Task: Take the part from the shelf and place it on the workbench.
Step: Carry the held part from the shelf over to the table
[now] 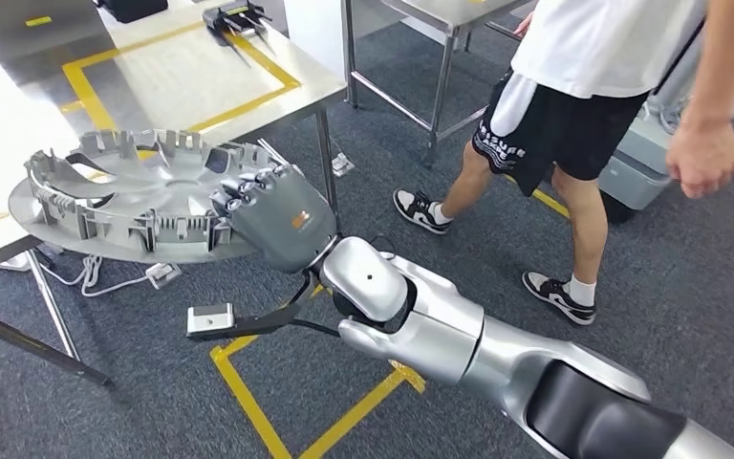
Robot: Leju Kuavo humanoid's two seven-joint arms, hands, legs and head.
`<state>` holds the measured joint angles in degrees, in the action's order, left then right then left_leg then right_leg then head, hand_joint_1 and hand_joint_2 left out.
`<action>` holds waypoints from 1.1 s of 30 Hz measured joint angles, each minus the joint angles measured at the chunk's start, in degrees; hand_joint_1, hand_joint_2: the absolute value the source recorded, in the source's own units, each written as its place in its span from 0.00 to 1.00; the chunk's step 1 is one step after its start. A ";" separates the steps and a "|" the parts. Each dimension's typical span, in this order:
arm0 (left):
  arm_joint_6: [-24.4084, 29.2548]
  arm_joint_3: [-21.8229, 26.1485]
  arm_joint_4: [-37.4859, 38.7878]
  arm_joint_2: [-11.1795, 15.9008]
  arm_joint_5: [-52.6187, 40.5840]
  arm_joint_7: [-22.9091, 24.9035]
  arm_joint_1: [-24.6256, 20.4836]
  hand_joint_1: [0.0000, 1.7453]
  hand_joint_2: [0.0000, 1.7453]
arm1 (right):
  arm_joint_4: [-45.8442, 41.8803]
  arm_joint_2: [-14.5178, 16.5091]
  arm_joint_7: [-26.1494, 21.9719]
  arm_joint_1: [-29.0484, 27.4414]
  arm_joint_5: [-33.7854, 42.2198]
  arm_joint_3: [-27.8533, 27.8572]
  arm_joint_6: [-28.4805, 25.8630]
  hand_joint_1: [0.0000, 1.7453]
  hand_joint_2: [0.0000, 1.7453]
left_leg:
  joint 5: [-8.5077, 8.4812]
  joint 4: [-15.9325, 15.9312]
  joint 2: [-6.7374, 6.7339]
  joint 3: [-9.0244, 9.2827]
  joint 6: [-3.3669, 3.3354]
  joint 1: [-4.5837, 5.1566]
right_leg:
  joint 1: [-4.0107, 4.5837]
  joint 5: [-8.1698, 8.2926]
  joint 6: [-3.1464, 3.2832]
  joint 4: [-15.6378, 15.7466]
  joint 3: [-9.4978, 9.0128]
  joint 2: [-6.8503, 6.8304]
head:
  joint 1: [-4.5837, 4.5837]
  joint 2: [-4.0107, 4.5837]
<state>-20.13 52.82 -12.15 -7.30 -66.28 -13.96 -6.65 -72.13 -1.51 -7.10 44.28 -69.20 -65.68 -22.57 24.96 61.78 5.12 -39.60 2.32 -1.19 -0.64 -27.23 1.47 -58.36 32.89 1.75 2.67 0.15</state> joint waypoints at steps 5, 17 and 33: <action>0.00 0.16 0.17 -0.61 0.55 0.73 0.94 0.00 0.00 | 0.02 -0.63 0.86 -0.69 0.71 0.46 0.06 0.93 1.00 | 5.28 12.38 -4.91 -4.86 0.87 -0.13 | 0.06 -0.06 0.28 0.09 -0.07 -4.68 | -0.35 0.00; 0.00 0.36 0.14 -0.50 -0.06 1.26 1.42 0.00 0.00 | -0.02 -1.50 1.42 -1.20 0.12 1.95 -0.65 0.93 1.00 | -0.13 -1.81 -4.56 2.65 -2.63 -0.04 | -0.01 -6.86 -2.81 -10.25 3.82 -2.96 | 0.13 0.00; 0.00 0.35 0.11 -0.32 -1.15 1.16 0.76 0.00 0.00 | 5.17 0.01 1.37 -1.64 12.19 4.92 8.20 0.93 1.00 | -1.17 -2.28 -0.06 2.23 -1.55 0.31 | 0.36 -0.75 -1.66 -1.26 1.00 -0.54 | 0.10 0.00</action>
<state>-20.13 53.17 -12.04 -7.63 -67.43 -12.80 -5.90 -66.96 -1.50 -5.73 42.64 -57.01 -60.76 -14.37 23.79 59.49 5.06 -37.37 0.77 -0.89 -0.28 -27.98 -0.19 -59.62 33.89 1.21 2.77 0.15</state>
